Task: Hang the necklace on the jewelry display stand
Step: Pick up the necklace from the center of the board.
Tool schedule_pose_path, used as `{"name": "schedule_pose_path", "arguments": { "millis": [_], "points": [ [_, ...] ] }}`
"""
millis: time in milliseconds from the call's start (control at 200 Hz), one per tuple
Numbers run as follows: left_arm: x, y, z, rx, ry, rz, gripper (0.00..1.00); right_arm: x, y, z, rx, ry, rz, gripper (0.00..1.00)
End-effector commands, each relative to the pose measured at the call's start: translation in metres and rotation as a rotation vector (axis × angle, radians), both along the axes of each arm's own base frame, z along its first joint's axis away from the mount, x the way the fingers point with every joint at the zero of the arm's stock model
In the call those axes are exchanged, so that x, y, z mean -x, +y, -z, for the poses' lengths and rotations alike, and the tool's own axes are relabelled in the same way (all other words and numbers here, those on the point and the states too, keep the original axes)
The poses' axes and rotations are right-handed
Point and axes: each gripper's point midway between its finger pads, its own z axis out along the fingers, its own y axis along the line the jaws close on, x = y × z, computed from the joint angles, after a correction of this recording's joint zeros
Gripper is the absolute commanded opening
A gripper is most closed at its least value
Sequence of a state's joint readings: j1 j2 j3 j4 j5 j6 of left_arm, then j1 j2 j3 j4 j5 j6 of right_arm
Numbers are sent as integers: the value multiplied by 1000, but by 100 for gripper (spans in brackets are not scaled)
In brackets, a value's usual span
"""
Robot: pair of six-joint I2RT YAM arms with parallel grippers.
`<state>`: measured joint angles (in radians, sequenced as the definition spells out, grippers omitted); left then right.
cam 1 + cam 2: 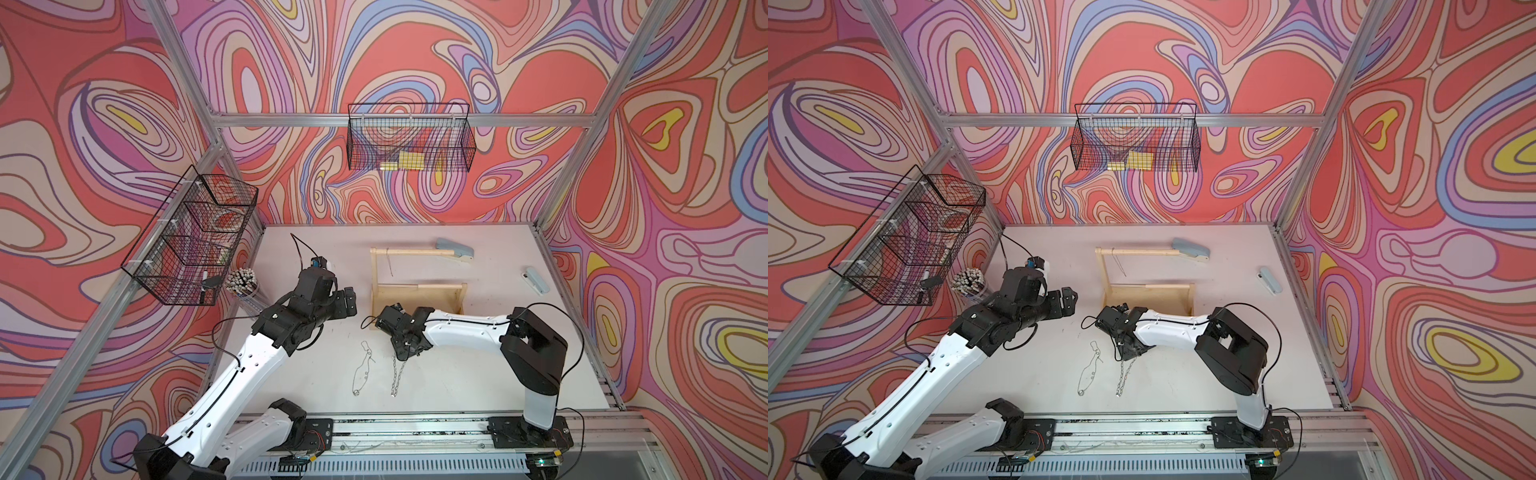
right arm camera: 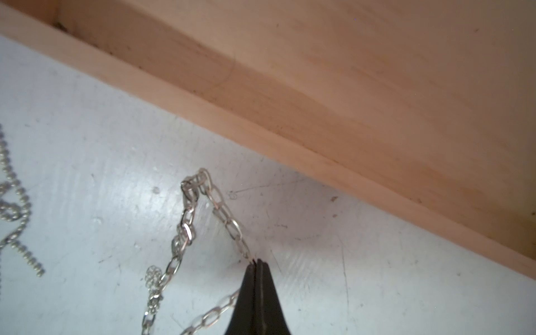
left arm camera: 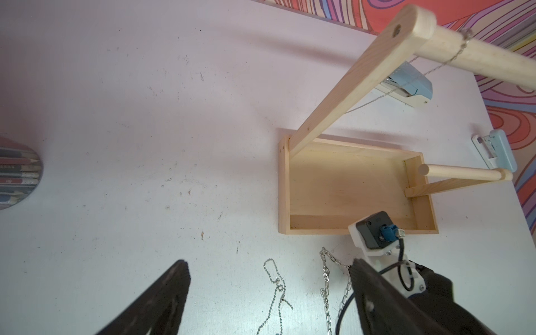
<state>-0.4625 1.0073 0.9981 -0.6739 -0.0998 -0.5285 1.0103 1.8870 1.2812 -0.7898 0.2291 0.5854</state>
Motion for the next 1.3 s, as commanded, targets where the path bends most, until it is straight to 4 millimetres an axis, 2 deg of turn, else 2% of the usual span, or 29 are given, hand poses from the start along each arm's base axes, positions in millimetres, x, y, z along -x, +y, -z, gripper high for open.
{"name": "schedule_pose_path", "arguments": {
  "millis": [0, 170, 205, 225, 265, 476, 711, 931, 1147, 1292],
  "points": [
    [6, 12, 4, -17, 11, -44, 90, -11, 8, -47, -45, -88, -13, 0],
    [7, 10, 13, -10, 32, -33, 87, -19, 16, -85, -91, -135, -29, 0],
    [7, 7, 14, 1, 34, -23, 87, -21, 18, -90, -94, -142, -31, 0],
    [8, 5, 15, 6, 35, -17, 87, -21, 19, -104, -121, -163, -34, 0],
    [7, 2, 14, 21, 30, -5, 87, -23, 20, -115, -133, -180, -37, 0],
    [2, -19, 10, 84, 19, 82, 83, -35, 23, -159, -152, -264, -70, 0],
    [4, -60, -16, 218, -42, 284, 80, -51, 24, -199, -119, -374, -109, 0],
    [6, -84, -39, 250, -78, 407, 78, -63, 31, -242, -143, -463, -137, 0],
    [9, -103, -55, 246, -119, 484, 78, -69, 36, -265, -163, -507, -167, 0],
    [5, -105, -56, 212, -121, 479, 77, -66, 40, -273, -194, -502, -181, 0]
  ]
}}
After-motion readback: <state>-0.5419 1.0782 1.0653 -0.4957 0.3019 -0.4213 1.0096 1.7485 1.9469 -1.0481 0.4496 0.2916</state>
